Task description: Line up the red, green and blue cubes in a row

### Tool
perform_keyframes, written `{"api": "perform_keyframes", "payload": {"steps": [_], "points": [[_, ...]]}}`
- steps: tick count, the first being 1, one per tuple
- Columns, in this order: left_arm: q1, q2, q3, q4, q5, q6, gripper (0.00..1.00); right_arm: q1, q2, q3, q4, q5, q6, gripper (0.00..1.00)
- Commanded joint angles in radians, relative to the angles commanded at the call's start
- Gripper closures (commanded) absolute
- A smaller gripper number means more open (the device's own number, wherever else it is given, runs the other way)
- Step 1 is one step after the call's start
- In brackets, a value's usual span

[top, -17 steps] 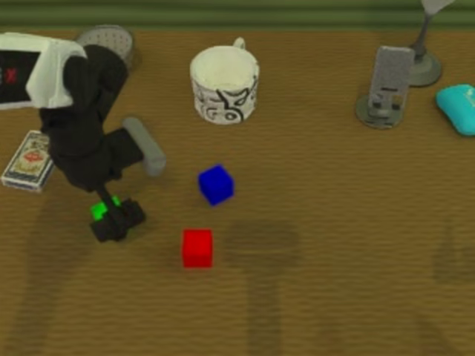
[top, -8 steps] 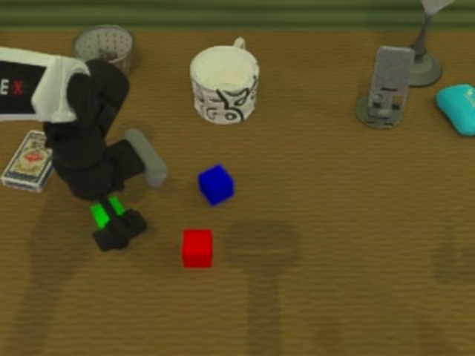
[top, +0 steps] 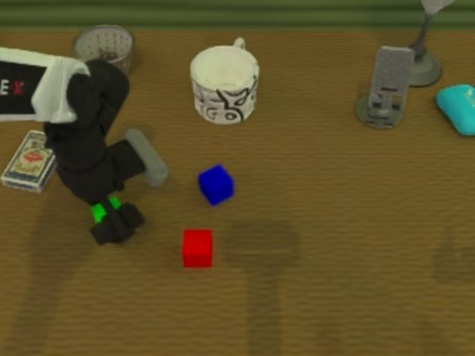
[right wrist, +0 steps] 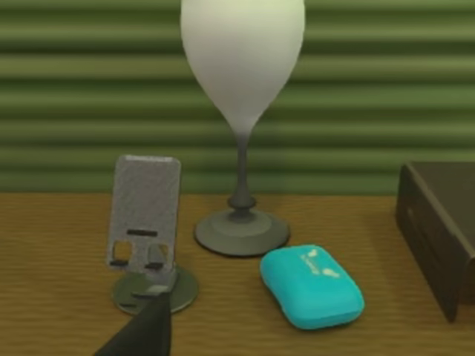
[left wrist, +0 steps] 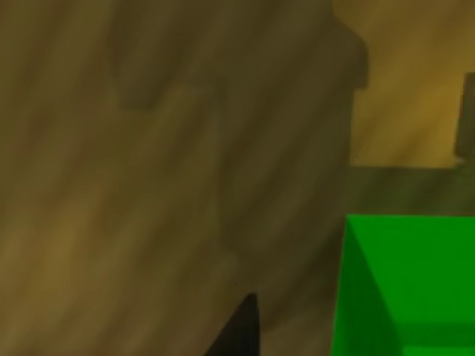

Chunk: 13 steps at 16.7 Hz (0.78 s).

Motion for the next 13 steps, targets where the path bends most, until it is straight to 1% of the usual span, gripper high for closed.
{"api": "perform_keyframes", "payload": {"steps": [4,5,12,13], "points": [[0.0,0.0,0.0,0.0,0.0,0.0,0.98,0.0,0.0,0.0,0.0,0.0,0.0,0.0],[0.0,0.0,0.0,0.0,0.0,0.0,1.0,0.0,0.0,0.0,0.0,0.0,0.0,0.0],[0.0,0.0,0.0,0.0,0.0,0.0,1.0,0.0,0.0,0.0,0.0,0.0,0.0,0.0],[0.0,-0.021,0.004,-0.015,0.009,-0.007,1.0,0.0,0.0,0.0,0.0,0.0,0.0,0.0]]}}
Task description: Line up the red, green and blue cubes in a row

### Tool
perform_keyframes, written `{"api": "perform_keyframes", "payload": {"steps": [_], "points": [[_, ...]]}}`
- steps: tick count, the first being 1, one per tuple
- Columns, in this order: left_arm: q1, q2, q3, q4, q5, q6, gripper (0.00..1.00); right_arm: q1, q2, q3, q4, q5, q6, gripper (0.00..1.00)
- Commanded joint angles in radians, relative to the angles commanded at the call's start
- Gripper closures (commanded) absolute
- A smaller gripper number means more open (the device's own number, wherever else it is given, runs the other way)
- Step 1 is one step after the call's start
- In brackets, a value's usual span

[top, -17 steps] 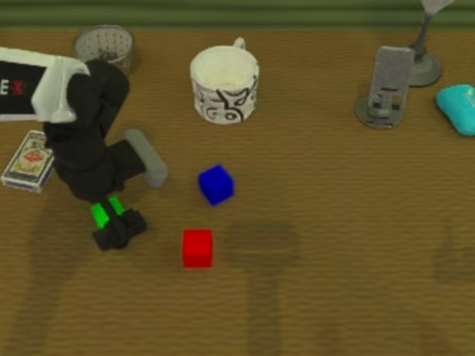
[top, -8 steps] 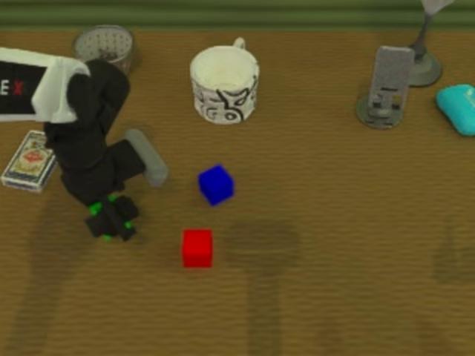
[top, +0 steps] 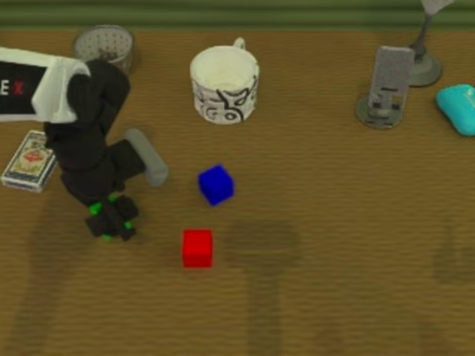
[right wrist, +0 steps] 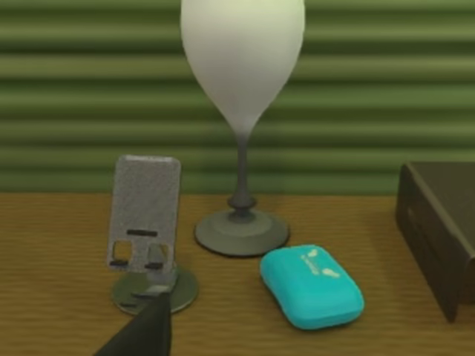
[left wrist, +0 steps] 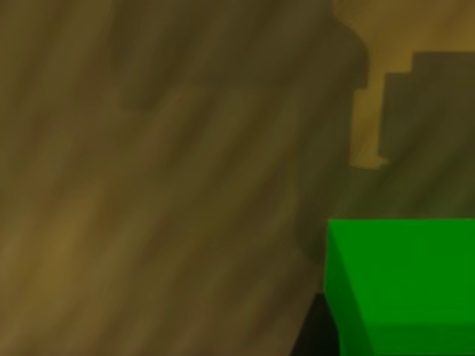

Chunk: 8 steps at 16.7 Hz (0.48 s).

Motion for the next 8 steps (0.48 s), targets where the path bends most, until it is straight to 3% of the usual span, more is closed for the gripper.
{"api": "perform_keyframes", "payload": {"steps": [8], "points": [[0.017,-0.085,0.123,-0.214,-0.001,-0.003,1.0,0.0,0.0,0.0,0.0,0.0,0.0,0.0]]}}
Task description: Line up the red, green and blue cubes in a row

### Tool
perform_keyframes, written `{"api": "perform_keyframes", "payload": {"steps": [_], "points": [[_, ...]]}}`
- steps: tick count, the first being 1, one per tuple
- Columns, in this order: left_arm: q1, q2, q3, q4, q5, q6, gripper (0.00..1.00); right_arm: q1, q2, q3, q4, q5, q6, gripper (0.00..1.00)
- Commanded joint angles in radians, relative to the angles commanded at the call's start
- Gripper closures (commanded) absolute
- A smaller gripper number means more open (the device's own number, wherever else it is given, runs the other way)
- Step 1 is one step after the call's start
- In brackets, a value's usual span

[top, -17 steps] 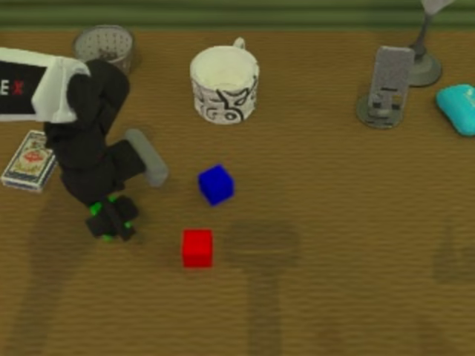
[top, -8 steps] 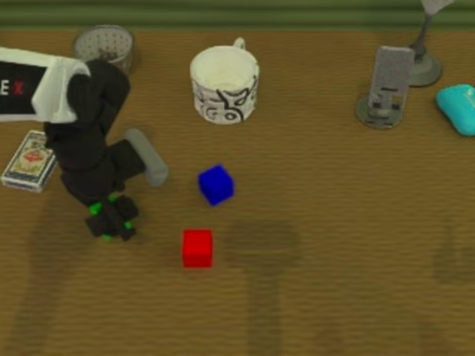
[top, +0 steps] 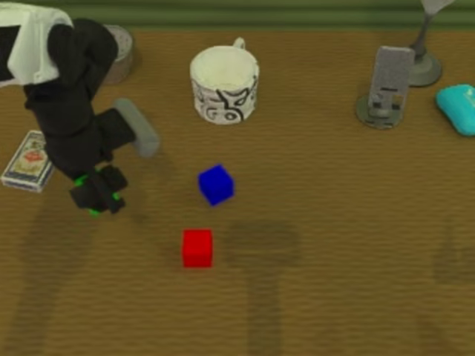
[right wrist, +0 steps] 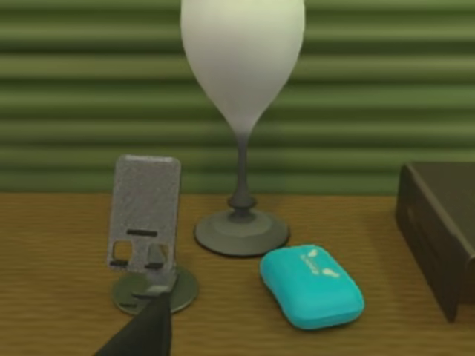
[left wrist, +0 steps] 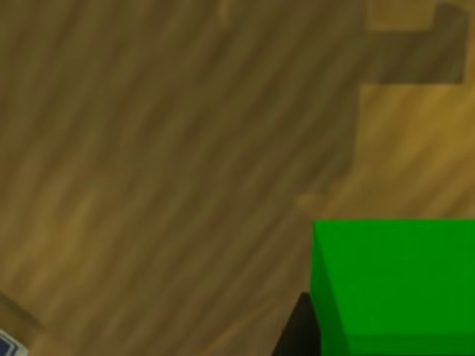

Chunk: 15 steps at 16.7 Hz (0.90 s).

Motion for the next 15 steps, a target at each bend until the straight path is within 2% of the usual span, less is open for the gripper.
{"api": "perform_keyframes", "payload": {"steps": [8,11,15], "points": [[-0.019,-0.008,0.037,-0.043,-0.001,0.005,1.0,0.0,0.0,0.0,0.0,0.0,0.0,0.0],[-0.116,0.046,0.127,-0.087,-0.001,0.019,1.0,0.0,0.0,0.0,0.0,0.0,0.0,0.0],[-0.337,0.138,0.299,-0.167,-0.001,0.046,1.0,0.0,0.0,0.0,0.0,0.0,0.0,0.0]]}}
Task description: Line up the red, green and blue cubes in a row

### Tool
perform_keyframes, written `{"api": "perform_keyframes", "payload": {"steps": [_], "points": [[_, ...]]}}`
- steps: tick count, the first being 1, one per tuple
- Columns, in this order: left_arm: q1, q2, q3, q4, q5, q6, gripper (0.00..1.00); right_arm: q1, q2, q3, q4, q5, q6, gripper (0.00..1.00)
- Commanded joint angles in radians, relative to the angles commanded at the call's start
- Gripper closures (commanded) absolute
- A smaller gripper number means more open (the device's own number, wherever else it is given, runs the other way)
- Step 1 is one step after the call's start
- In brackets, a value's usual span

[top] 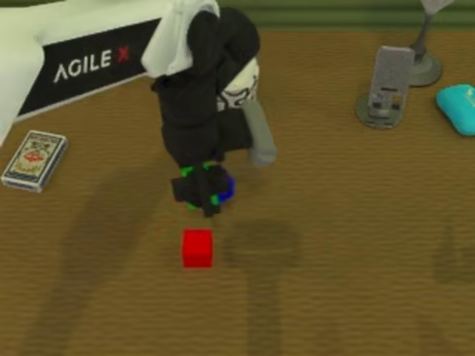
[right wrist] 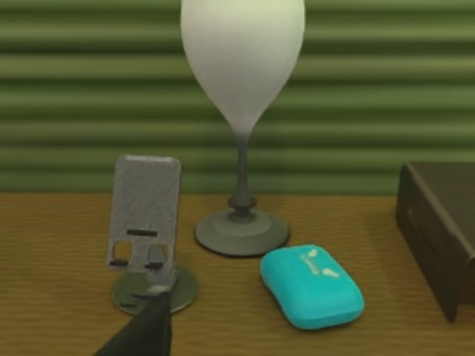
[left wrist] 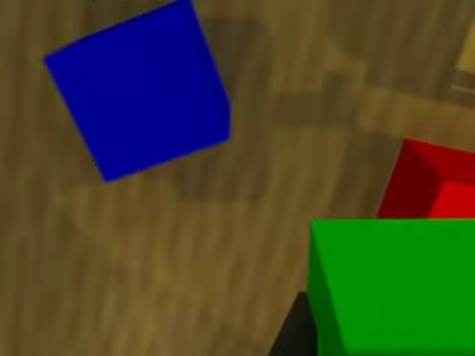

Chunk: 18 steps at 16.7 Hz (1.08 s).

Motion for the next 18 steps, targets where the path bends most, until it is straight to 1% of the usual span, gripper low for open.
{"api": "perform_keyframes", "payload": {"steps": [2,3,5,11,18], "points": [[-0.102,0.039,0.078,-0.035,0.0,0.013,1.0,0.0,0.0,0.0,0.0,0.0,0.0,0.0],[-0.14,0.054,0.11,-0.049,0.0,0.017,1.0,0.0,0.0,0.0,0.0,0.0,0.0,0.0],[-0.182,0.072,0.149,-0.066,-0.001,0.024,1.0,0.0,0.0,0.0,0.0,0.0,0.0,0.0],[-0.184,0.074,0.139,-0.048,-0.001,0.023,1.0,0.0,0.0,0.0,0.0,0.0,0.0,0.0],[-0.188,0.138,-0.009,0.161,0.0,0.023,1.0,0.0,0.0,0.0,0.0,0.0,0.0,0.0]]}}
